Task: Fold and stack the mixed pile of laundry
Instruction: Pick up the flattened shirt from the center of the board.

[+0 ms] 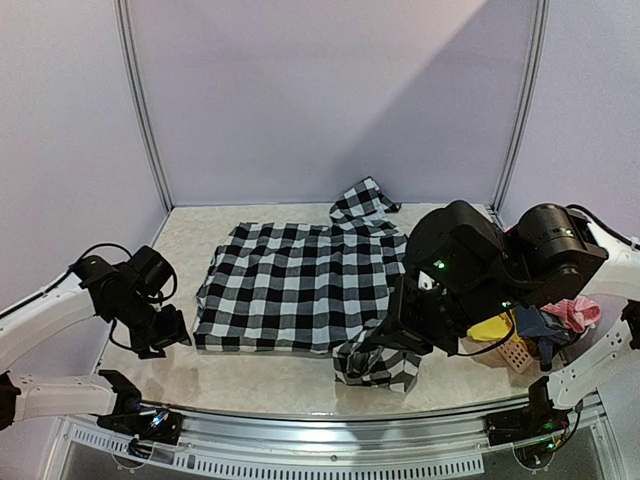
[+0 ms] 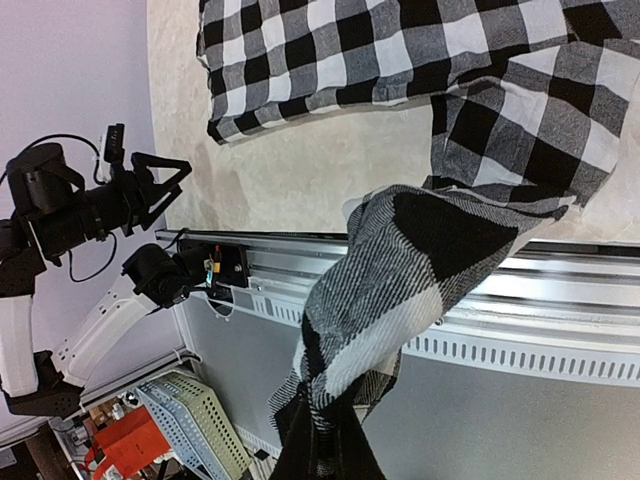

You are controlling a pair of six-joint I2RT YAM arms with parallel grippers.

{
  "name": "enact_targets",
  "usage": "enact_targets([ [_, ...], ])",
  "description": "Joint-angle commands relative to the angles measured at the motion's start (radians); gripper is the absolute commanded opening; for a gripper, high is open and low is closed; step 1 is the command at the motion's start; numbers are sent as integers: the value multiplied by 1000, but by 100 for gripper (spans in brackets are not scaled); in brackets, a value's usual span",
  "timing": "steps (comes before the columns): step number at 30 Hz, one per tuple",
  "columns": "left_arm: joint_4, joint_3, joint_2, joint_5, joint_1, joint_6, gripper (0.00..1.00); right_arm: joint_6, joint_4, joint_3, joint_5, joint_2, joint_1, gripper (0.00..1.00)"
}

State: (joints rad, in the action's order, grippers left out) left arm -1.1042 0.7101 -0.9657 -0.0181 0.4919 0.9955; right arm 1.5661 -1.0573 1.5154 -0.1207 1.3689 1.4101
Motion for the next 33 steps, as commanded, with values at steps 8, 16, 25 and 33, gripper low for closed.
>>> enact_targets([
  [8,311,-92,-77,-95,-54,193,62,-27,-6,-51,-67,-83,-49,0],
  [16,369,-110,-108,-52,-89,260,66,-13,-26,-53,-81,-88,-50,0],
  [25,510,-173,-204,-98,-130,282,59,-15,-43,-57,-78,-87,-67,0],
  [33,573,-169,-276,-84,-137,269,44,-22,-50,-59,-73,-92,-91,0],
])
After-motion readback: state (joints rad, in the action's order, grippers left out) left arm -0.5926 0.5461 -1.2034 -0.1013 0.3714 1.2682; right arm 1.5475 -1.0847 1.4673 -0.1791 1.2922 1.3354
